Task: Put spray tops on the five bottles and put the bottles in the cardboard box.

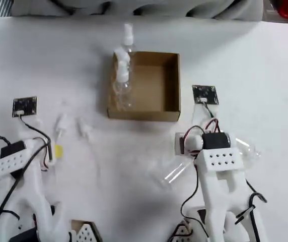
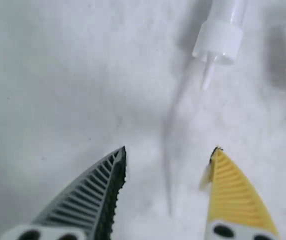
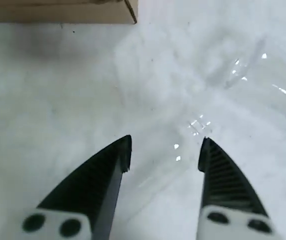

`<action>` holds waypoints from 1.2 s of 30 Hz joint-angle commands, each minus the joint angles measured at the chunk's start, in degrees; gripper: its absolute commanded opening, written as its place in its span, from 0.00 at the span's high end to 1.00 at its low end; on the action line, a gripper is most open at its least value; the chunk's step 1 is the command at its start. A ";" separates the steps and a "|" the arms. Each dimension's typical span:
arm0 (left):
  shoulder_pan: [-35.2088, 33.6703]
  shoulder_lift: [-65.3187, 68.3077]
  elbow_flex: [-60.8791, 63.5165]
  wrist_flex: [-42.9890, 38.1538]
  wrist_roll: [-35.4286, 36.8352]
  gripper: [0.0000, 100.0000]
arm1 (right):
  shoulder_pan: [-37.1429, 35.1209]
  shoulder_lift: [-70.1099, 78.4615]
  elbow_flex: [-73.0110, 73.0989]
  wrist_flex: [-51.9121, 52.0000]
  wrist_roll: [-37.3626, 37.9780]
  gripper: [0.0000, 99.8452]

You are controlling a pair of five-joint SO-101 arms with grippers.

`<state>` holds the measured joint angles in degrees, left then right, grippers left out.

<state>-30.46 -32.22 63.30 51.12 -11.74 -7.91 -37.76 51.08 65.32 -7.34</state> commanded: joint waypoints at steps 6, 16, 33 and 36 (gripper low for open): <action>0.66 -2.15 -0.09 -1.14 -0.62 0.74 | 0.84 -1.54 -0.09 -0.75 -10.37 0.72; 0.66 -2.15 -0.09 -1.14 -0.62 0.74 | 0.66 2.95 6.51 -8.22 -13.45 0.71; 0.66 -2.15 -0.09 -1.05 -0.62 0.74 | -1.80 24.22 -2.29 -8.66 -5.27 0.98; 0.66 -2.15 -0.09 -1.05 -0.62 0.74 | -1.63 24.22 -2.37 -8.66 -2.46 0.97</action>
<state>-30.46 -32.22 63.30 51.12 -11.74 -9.49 -13.67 51.43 56.88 -12.53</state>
